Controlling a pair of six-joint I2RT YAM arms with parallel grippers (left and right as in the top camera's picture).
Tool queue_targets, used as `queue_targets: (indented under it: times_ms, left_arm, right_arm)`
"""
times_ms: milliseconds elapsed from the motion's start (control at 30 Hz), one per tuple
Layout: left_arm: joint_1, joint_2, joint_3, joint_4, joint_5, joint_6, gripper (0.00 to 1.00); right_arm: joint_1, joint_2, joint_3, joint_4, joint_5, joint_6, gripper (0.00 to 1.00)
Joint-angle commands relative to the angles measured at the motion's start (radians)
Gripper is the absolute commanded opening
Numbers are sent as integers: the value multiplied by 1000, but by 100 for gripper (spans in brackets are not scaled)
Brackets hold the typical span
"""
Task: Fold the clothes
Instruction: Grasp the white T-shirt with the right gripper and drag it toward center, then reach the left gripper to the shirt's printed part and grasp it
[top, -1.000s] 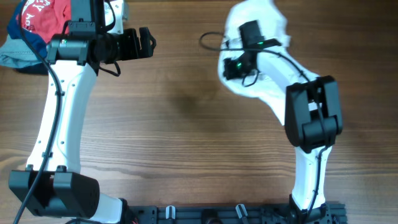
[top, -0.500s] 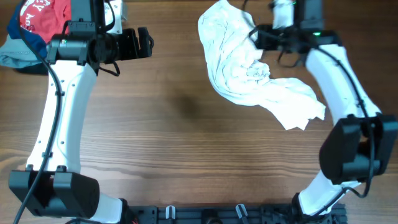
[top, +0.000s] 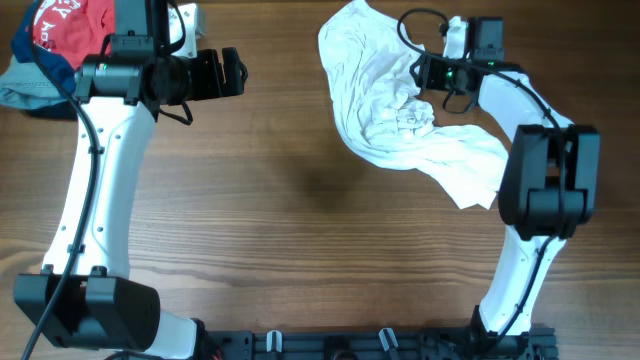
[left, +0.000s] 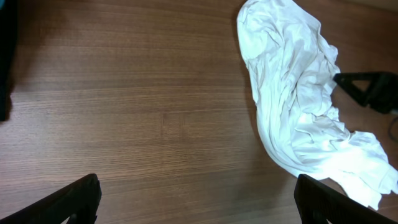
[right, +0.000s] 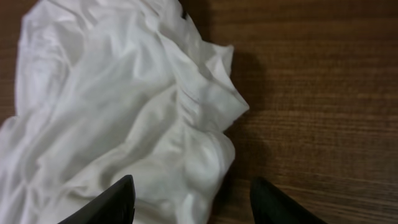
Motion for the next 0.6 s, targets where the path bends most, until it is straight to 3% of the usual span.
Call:
queue_targets:
  times_ms: [0, 167, 300, 367, 567]
  left_arm:
    - [-3, 9, 22, -1, -10, 20, 100]
    - [-3, 9, 22, 0, -10, 20, 100]
    - [-3, 9, 22, 3, -10, 20, 100]
    - [-3, 9, 22, 7, -10, 20, 100]
    - [-3, 9, 22, 9, -10, 20, 100]
  right_arm:
    - [2, 47, -6, 20, -2, 26, 59]
    - [2, 80, -7, 51, -43, 48, 46]
    - [11, 84, -8, 87, -59, 89, 23]
    - [12, 84, -8, 118, -59, 100, 5]
    - [4, 8, 111, -6, -89, 16, 4]
